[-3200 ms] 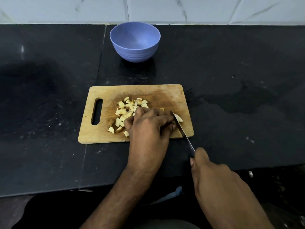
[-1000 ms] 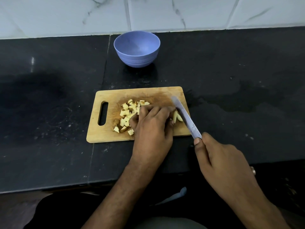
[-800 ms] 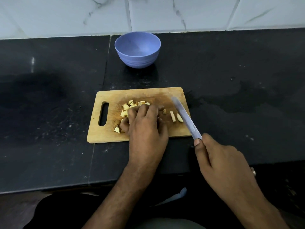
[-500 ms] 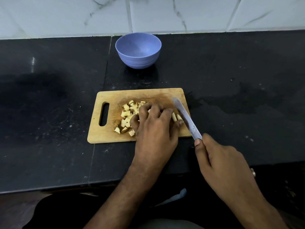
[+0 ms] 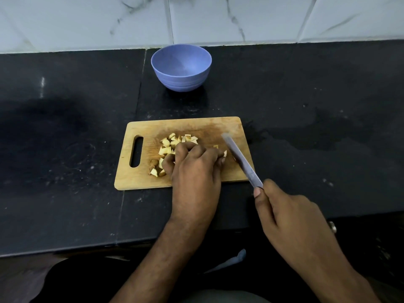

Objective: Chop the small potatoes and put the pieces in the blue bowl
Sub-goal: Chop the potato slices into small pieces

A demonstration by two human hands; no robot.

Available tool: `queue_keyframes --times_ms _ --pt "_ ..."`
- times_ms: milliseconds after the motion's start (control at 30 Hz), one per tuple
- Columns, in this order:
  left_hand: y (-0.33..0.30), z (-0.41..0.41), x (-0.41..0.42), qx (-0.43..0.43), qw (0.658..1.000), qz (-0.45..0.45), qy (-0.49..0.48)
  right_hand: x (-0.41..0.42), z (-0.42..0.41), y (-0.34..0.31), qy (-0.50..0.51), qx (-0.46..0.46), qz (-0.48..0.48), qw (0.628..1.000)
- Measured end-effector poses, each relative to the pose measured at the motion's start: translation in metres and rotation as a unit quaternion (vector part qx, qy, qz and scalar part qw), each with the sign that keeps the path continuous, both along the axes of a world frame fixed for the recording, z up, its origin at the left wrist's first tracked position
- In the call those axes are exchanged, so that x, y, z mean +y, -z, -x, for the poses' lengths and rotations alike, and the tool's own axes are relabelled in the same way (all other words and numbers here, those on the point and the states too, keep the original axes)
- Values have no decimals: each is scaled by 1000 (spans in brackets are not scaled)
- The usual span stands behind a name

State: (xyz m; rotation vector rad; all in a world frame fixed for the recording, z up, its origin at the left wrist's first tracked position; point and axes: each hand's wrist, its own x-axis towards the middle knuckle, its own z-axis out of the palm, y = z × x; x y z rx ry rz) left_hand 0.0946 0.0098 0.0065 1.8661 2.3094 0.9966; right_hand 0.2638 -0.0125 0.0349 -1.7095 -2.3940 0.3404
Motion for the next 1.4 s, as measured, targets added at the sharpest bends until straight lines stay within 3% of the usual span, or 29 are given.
queue_keyframes --times_ms 433,600,767,1033,1233,1400 --pt "1 -2 1 10 1000 4 -10 -15 2 -16 14 -28 97 995" --pt "-1 -2 0 -15 999 28 -21 -1 1 -12 1 -41 66 997" --pt "-4 -3 0 -25 999 21 -21 -2 -10 -5 4 53 69 996" --pt "-3 -8 11 10 999 24 26 3 -13 0 42 86 30 995" --pt "-2 -1 14 25 997 28 -71 4 -12 2 49 87 22 995" --pt "-1 -9 13 52 997 -14 48 4 -11 3 53 88 15 995"
